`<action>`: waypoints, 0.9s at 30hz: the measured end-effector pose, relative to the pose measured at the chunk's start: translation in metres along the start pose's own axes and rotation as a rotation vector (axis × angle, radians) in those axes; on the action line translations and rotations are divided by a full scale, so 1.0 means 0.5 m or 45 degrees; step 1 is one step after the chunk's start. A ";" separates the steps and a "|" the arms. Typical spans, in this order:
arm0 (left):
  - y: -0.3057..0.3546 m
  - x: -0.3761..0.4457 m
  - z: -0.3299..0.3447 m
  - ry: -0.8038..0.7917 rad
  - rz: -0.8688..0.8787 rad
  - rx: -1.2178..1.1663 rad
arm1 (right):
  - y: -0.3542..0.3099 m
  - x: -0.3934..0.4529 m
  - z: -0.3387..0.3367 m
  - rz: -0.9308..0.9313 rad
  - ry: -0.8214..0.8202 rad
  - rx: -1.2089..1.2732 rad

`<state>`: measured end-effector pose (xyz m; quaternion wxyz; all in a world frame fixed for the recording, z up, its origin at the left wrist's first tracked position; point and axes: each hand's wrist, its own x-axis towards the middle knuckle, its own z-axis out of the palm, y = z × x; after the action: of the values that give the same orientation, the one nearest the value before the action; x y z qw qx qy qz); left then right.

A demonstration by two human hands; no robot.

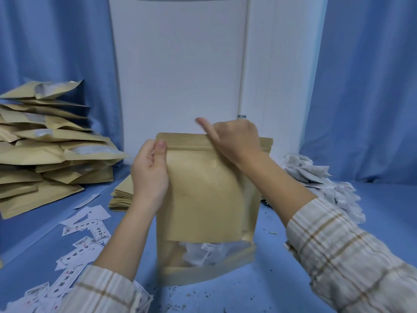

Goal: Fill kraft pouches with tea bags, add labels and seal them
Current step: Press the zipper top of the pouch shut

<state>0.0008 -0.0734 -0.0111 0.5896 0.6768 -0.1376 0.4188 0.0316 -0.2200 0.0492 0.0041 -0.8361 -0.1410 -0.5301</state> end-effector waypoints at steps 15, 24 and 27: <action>-0.033 0.007 -0.030 -0.018 -0.036 0.001 | 0.135 -0.053 0.021 0.201 0.129 0.024; -0.011 -0.011 0.029 0.000 -0.050 0.049 | 0.032 -0.025 0.023 0.014 0.053 -0.001; -0.009 -0.010 0.035 -0.037 -0.106 -0.037 | -0.012 -0.023 0.027 0.104 0.304 -0.232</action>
<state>0.0078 -0.0896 -0.0172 0.6141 0.6794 -0.1239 0.3820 0.0375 -0.2150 0.0322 -0.0334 -0.7691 -0.0567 -0.6358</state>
